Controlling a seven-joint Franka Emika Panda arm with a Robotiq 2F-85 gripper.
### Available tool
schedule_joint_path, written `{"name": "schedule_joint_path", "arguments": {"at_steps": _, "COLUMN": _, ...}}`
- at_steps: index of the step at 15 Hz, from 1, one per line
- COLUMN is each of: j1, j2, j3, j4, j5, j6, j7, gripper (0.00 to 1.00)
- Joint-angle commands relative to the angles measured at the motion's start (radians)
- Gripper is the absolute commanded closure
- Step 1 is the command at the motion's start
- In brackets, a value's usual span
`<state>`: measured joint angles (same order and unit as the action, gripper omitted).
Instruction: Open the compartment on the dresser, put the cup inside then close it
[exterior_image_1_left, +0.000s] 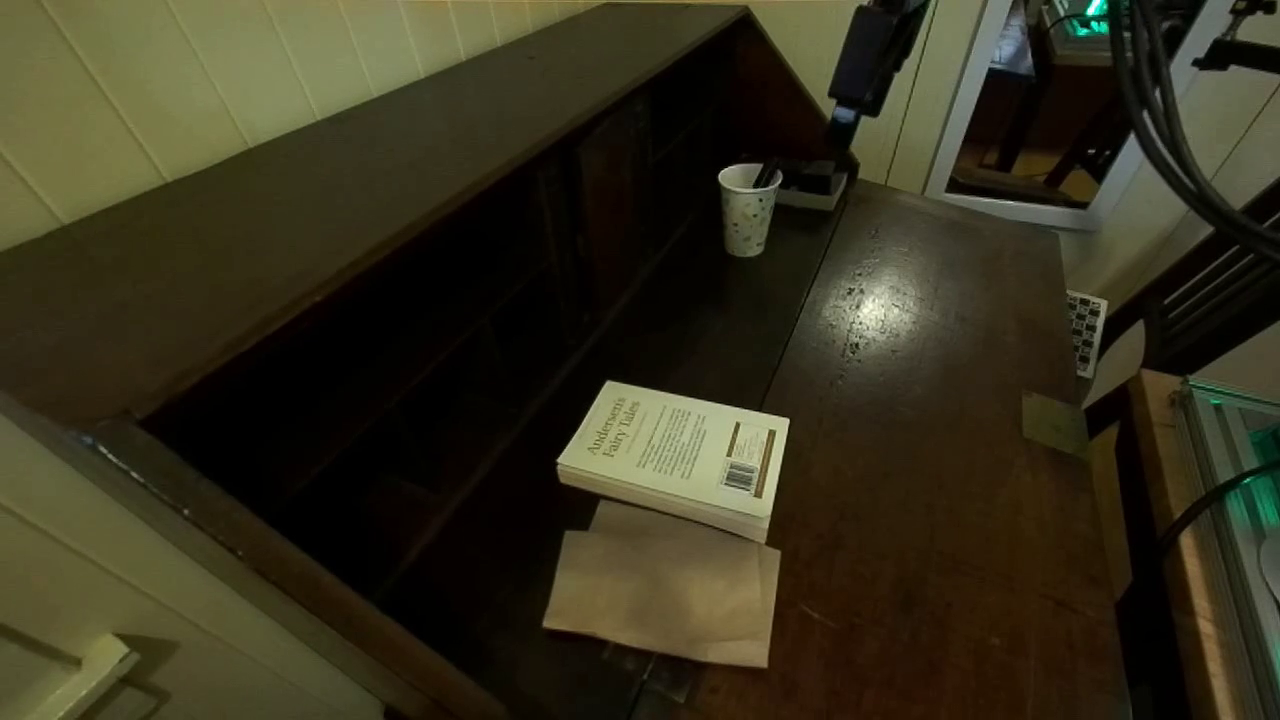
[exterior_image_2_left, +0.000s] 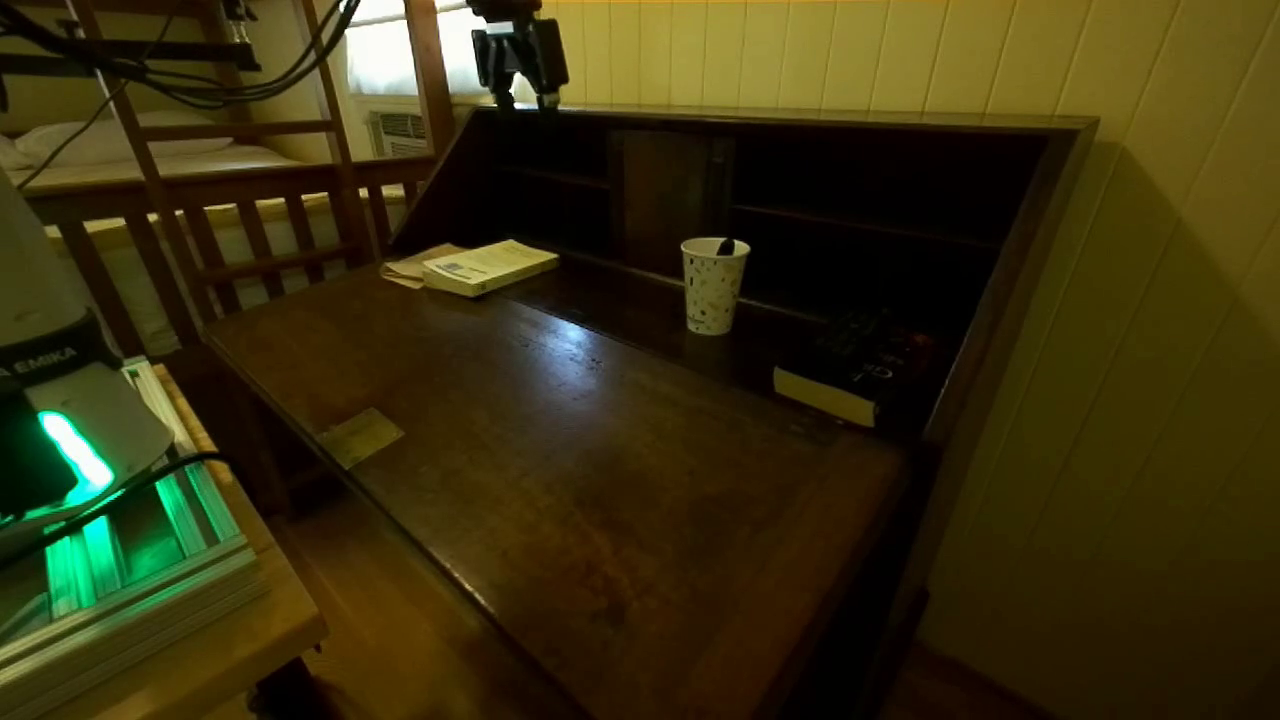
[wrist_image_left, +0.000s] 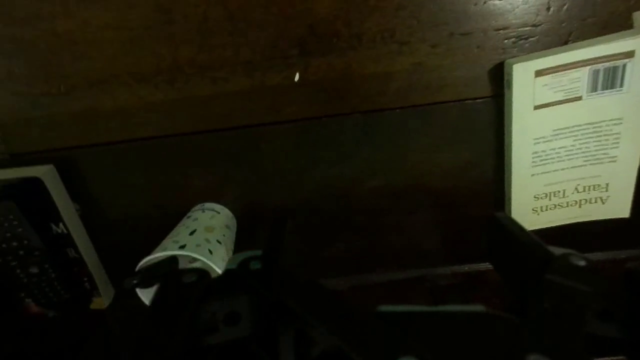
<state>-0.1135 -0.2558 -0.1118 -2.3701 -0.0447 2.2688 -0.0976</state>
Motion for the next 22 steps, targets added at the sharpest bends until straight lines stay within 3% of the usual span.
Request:
{"name": "schedule_joint_path", "arguments": {"at_steps": 1, "j1": 0.002, "j2": 0.106, "j3": 0.055, "j4": 0.045, "j5": -0.118, "j6": 0.12, "j7": 0.098, "gripper": 0.0}}
{"name": "schedule_joint_path", "arguments": {"at_steps": 8, "j1": 0.014, "j2": 0.243, "j3": 0.111, "j4": 0.094, "j5": -0.328, "j6": 0.338, "j7": 0.394, "gripper": 0.0}}
{"name": "schedule_joint_path", "arguments": {"at_steps": 9, "j1": 0.019, "j2": 0.196, "j3": 0.093, "j4": 0.054, "j5": -0.268, "j6": 0.312, "j7": 0.307, "gripper": 0.0}}
{"name": "schedule_joint_path", "arguments": {"at_steps": 16, "j1": 0.029, "j2": 0.23, "j3": 0.094, "j4": 0.08, "j5": -0.291, "j6": 0.326, "j7": 0.356, "gripper": 0.0}}
{"name": "schedule_joint_path", "arguments": {"at_steps": 22, "j1": 0.028, "j2": 0.251, "j3": 0.102, "j4": 0.072, "j5": -0.586, "j6": 0.429, "j7": 0.667, "gripper": 0.0}}
